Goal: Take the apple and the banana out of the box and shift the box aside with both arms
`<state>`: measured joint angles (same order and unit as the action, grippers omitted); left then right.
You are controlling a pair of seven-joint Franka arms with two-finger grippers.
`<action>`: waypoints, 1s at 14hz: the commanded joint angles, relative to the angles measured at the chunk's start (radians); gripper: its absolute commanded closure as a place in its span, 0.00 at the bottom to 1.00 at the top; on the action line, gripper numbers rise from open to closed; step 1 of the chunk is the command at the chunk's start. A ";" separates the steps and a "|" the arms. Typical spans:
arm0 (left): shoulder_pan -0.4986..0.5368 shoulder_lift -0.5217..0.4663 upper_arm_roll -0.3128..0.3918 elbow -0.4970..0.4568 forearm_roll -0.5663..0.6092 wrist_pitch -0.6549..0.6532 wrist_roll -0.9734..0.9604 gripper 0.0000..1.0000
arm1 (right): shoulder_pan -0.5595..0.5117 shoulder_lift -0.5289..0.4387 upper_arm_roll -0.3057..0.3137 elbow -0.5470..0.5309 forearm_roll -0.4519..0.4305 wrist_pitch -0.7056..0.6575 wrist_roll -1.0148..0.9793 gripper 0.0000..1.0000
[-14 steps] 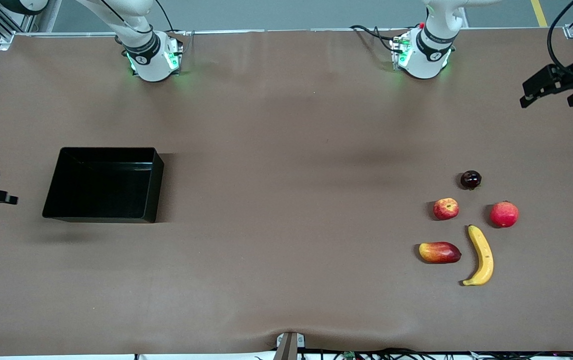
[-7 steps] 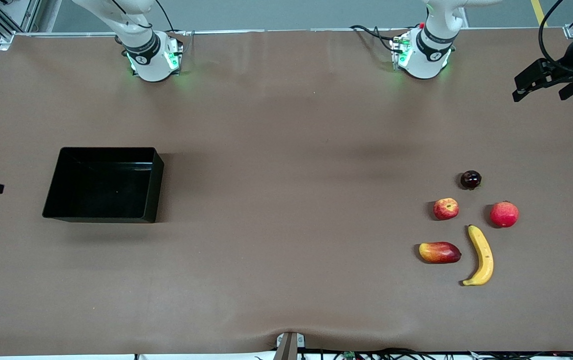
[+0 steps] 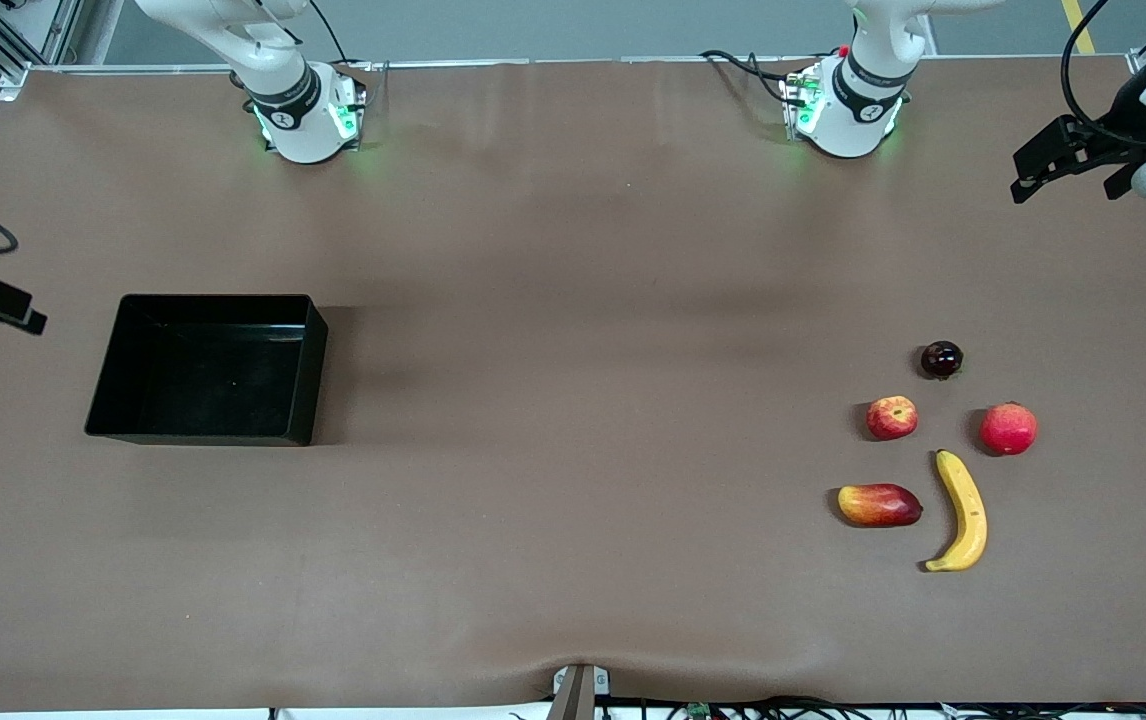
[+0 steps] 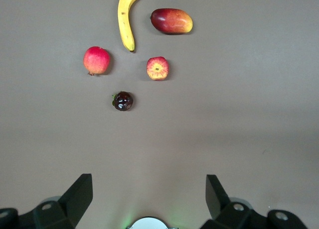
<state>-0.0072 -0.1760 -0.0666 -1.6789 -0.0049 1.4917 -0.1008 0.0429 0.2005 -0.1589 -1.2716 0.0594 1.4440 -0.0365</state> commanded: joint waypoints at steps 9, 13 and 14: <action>0.007 -0.013 -0.002 0.008 -0.004 0.001 0.007 0.00 | -0.028 -0.204 -0.005 -0.247 -0.010 0.157 -0.049 0.00; 0.006 0.001 -0.001 0.025 0.000 0.001 0.003 0.00 | -0.026 -0.202 -0.001 -0.236 -0.027 0.121 -0.054 0.00; 0.006 0.003 -0.001 0.025 0.008 0.001 0.003 0.00 | -0.026 -0.202 -0.001 -0.227 -0.027 0.118 -0.054 0.00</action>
<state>-0.0059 -0.1779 -0.0658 -1.6723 -0.0049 1.4925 -0.1008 0.0203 0.0013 -0.1690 -1.5166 0.0540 1.5794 -0.0848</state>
